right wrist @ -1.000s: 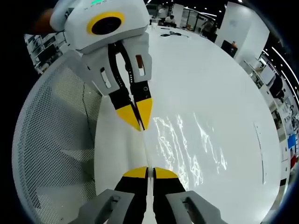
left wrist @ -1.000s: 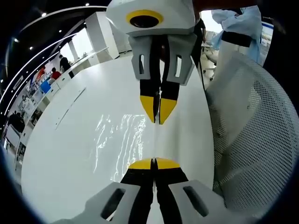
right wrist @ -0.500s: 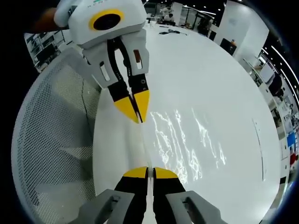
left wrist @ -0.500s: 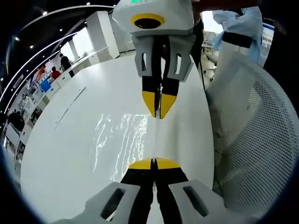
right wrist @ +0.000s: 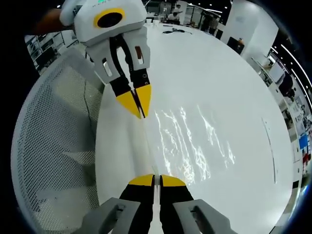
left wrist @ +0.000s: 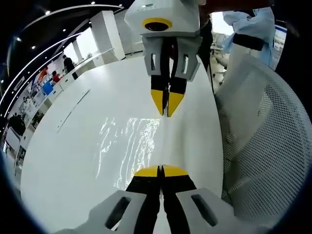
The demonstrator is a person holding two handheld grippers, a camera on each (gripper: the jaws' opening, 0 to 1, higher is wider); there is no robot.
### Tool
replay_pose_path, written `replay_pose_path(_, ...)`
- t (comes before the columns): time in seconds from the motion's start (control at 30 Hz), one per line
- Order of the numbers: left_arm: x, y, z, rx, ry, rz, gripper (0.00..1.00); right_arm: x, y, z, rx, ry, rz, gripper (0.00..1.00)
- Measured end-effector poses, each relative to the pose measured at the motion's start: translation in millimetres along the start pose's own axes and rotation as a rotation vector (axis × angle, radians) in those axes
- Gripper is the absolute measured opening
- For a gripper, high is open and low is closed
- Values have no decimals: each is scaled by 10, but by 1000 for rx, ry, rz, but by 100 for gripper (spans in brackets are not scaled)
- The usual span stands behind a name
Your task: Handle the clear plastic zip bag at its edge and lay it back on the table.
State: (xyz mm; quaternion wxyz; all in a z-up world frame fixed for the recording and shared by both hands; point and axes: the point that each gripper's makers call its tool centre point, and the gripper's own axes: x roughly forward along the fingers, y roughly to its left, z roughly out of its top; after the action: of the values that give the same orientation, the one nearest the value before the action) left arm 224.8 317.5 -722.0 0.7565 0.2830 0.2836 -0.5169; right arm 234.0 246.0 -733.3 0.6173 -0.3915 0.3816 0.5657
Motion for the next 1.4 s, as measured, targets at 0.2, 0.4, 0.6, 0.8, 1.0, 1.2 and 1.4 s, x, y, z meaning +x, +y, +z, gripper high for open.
replay_pose_path(0.2,-8,11,9,-5,-1,6,0,-18,-22,-52,11,2,-4,0)
replay_pose_path(0.4,-2,15,-4,-13,3,6,0,-42,-43,-102,13,7,-10,0)
replay_pose_path(0.6,-5,26,-31,-18,9,10,0,-42,-52,-160,17,18,-12,0)
replay_pose_path(0.8,-1,27,-31,-26,9,9,0,-49,-46,-201,29,19,-15,0)
replay_pose_path(1.0,5,26,-42,-28,9,8,0,-48,-42,-212,24,18,-14,0)
replay_pose_path(1.2,-13,87,-36,24,7,47,0,-36,-3,-208,28,9,-12,0)
replay_pose_path(1.4,-41,84,8,33,-8,46,0,-38,56,-198,-41,-6,-15,0)
